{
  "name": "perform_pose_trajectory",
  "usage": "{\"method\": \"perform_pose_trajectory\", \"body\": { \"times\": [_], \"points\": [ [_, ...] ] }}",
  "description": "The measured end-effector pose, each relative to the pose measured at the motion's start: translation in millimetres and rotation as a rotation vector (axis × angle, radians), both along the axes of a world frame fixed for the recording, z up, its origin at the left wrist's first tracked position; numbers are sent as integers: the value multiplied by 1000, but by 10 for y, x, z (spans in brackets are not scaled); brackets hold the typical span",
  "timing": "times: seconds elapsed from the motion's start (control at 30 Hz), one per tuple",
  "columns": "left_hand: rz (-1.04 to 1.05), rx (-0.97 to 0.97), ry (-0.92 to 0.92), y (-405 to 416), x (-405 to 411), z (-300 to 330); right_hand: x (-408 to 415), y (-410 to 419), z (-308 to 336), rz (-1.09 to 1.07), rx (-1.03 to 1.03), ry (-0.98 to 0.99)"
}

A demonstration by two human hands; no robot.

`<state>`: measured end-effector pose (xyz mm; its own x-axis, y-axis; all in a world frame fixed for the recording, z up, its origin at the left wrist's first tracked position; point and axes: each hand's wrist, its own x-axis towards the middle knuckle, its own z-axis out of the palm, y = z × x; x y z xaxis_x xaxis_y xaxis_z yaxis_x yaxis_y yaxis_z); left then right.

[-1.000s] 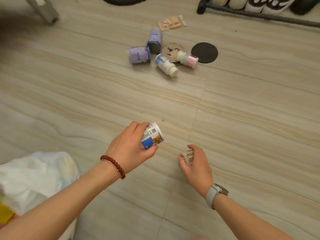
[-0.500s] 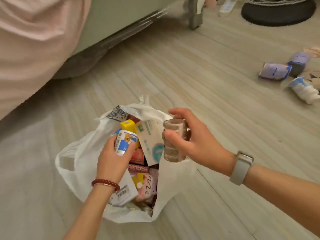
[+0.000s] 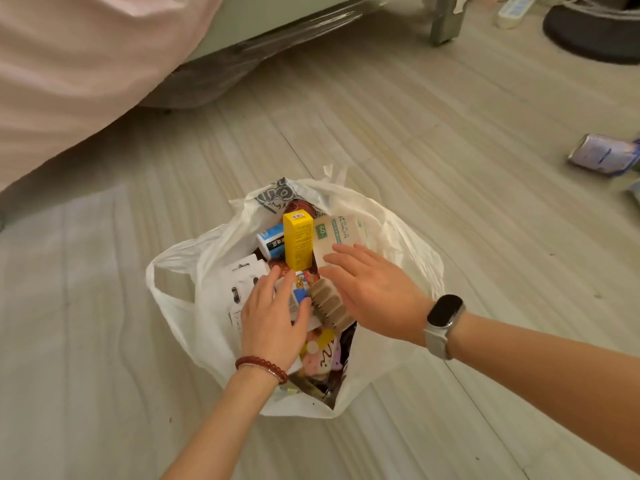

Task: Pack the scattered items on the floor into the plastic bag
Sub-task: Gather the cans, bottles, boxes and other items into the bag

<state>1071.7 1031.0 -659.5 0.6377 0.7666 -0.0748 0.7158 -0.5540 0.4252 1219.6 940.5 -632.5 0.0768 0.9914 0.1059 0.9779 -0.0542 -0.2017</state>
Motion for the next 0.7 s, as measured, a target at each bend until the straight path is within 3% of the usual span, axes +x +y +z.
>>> {"method": "perform_pose_trajectory", "body": {
  "times": [0.17, 0.3, 0.4, 0.53, 0.7],
  "points": [
    [-46, -33, 218, -42, 98, 3, 62, -273, 14, 34, -31, -16],
    [-86, -95, 375, -136, 207, 556, 108, -567, 549, -173, -165, 153],
    [-87, -184, 439, -301, 265, 1225, 89, -867, 1095, -412, -369, 336],
    [-121, -206, 373, -555, 323, 2314, 21, -1234, 1952, -607, -474, 445],
    [-82, -225, 282, -902, 440, 3813, 67, -1662, 3313, -921, -261, 679]
  ]
}}
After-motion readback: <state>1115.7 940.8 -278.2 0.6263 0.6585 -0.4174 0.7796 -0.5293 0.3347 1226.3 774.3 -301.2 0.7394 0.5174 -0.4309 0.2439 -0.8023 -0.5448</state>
